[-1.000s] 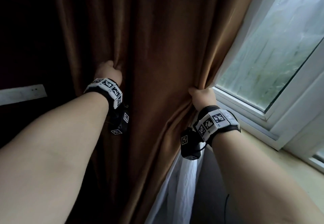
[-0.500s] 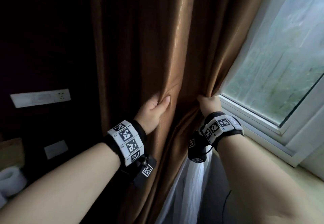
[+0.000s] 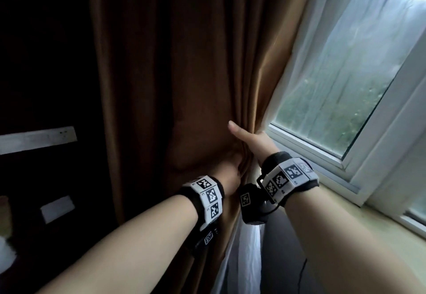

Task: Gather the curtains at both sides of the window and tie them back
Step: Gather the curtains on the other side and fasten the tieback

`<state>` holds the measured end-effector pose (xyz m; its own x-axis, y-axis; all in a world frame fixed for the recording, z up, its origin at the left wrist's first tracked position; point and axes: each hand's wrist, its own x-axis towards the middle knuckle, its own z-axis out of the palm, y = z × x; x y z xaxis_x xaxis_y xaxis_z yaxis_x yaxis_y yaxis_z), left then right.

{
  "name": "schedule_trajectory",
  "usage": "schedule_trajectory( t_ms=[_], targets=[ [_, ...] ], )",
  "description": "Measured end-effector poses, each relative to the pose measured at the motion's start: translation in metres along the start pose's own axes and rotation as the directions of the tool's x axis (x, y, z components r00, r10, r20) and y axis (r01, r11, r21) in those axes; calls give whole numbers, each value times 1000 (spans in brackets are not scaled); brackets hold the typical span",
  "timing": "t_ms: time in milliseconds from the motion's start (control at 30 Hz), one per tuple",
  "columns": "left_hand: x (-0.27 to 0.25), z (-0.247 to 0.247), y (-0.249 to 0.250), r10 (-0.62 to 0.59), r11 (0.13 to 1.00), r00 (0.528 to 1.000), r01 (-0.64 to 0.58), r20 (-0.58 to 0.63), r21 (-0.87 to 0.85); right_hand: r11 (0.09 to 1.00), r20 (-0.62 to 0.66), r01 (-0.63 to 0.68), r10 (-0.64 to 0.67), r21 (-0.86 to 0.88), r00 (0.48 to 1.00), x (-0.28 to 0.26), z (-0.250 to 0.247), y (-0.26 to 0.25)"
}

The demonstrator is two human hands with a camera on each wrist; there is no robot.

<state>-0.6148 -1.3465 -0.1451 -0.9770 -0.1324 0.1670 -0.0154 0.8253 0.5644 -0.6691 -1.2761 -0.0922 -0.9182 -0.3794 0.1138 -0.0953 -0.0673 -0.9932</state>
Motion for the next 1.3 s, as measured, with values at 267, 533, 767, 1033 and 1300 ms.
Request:
schedule_trajectory(
  t_ms=[267, 533, 767, 1033, 1300],
  targets=[
    [0, -9, -40, 111, 987, 980, -90, 165, -130, 878, -324, -93, -74, -470, 943, 24, -25, -8],
    [16, -87, -114, -321, 942, 826, 330, -463, -64, 898, -161, -60, -12, -437, 987, 51, -39, -6],
    [18, -144, -171, -692, 712, 395, 511, -604, -481, 895, -204, -71, -22, -440, 979, 68, -12, 2],
    [45, -175, -229, -623, 782, 669, 550, -406, -292, 838, -429, -145, -114, -526, 896, 90, 33, 14],
    [48, -195, -283, -487, 585, 848, 140, -208, -799, 754, -636, -335, -141, -566, 759, 99, 32, 11]
  ],
)
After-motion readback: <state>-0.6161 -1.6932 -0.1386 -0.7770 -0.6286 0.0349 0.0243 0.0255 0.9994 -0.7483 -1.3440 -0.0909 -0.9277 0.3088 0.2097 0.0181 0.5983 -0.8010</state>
